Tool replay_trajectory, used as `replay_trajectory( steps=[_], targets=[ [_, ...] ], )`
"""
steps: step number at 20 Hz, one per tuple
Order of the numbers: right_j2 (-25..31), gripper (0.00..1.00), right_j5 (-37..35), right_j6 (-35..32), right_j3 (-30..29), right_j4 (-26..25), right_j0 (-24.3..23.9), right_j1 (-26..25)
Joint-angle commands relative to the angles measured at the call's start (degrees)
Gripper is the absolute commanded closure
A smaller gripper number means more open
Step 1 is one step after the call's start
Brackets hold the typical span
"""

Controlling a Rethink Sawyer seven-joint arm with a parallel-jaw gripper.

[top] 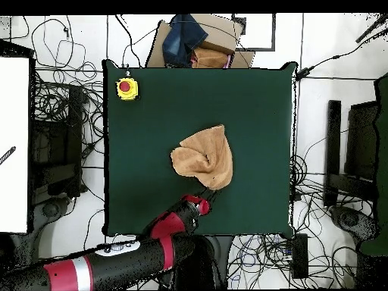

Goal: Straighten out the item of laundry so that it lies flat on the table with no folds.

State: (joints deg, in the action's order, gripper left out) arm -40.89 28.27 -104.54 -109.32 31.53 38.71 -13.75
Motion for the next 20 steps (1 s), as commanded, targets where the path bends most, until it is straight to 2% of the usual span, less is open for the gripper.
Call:
replay_trajectory(
  steps=[1,9,14,20],
  targets=[
    [4.70,0.00,-5.11,-5.19,9.37,5.46,1.42,-1.71],
    [3.76,0.00,-9.58,-4.57,10.78,7.77,2.66,-1.11],
    [3.32,0.00,-12.23,-5.11,10.71,7.21,3.41,0.28],
    [2.80,0.00,-11.93,-6.38,11.36,7.55,3.71,-1.24]
  ],
)
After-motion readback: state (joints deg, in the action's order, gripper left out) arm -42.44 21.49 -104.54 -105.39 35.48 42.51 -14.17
